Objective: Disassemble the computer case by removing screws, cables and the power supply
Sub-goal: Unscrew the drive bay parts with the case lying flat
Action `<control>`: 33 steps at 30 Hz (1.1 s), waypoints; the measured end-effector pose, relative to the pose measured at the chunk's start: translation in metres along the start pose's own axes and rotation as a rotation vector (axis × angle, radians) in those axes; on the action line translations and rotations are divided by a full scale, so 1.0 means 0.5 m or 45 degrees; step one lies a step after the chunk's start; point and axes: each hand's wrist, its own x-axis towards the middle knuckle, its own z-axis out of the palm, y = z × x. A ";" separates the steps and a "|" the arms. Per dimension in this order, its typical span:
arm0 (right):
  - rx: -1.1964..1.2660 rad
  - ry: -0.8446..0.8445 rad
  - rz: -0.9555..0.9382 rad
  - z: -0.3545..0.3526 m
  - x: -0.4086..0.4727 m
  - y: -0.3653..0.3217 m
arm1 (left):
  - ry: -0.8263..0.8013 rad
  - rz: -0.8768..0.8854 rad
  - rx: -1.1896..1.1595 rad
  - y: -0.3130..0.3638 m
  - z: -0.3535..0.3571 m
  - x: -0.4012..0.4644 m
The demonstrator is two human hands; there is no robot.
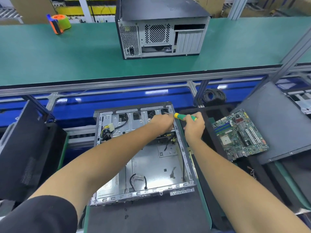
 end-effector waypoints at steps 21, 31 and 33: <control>-0.370 0.069 -0.302 0.016 -0.042 0.059 | -0.138 0.072 -0.214 -0.054 -0.003 -0.018; -0.458 0.066 -0.412 0.014 -0.045 0.059 | 0.037 -0.492 -1.617 -0.077 0.002 -0.023; -0.445 0.067 -0.420 0.012 -0.047 0.059 | -0.041 -0.600 -2.053 -0.079 0.006 -0.034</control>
